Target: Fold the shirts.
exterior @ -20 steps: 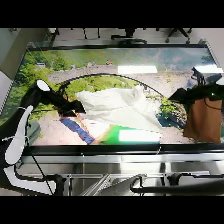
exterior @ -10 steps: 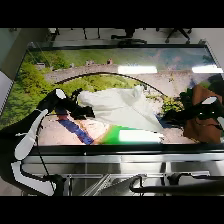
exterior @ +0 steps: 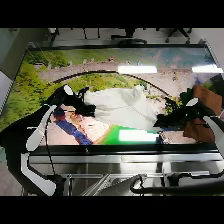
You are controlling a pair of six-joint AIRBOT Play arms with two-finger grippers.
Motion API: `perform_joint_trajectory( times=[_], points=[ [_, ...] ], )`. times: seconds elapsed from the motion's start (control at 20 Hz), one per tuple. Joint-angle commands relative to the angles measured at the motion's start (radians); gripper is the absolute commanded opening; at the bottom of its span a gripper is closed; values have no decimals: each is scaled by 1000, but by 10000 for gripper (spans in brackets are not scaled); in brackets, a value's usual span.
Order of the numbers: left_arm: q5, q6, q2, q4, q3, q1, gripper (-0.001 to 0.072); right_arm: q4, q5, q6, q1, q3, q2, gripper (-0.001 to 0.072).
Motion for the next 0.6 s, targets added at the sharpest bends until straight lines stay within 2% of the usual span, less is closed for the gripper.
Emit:
perform_joint_trajectory(
  times=[0.0, 0.15, 0.25, 0.35, 0.55],
  points=[
    [-16, -1, 72, -23, 10, -1, 15, 89, 39, -17, 10, 23, 46, 22],
    [-36, -2, 251, -24, 52, -3, 14, 308, 126, -74, 9, 148, 161, 21],
    [-55, -5, 402, -25, 153, -3, 15, 420, 129, -82, 8, 310, 253, 21],
    [-39, -30, 554, -24, 303, -3, 15, 482, 96, -83, -4, 518, 329, 21],
    [-6, -37, 762, -7, 663, -3, 14, 486, -90, -89, -64, 882, 462, 21]
  ],
)
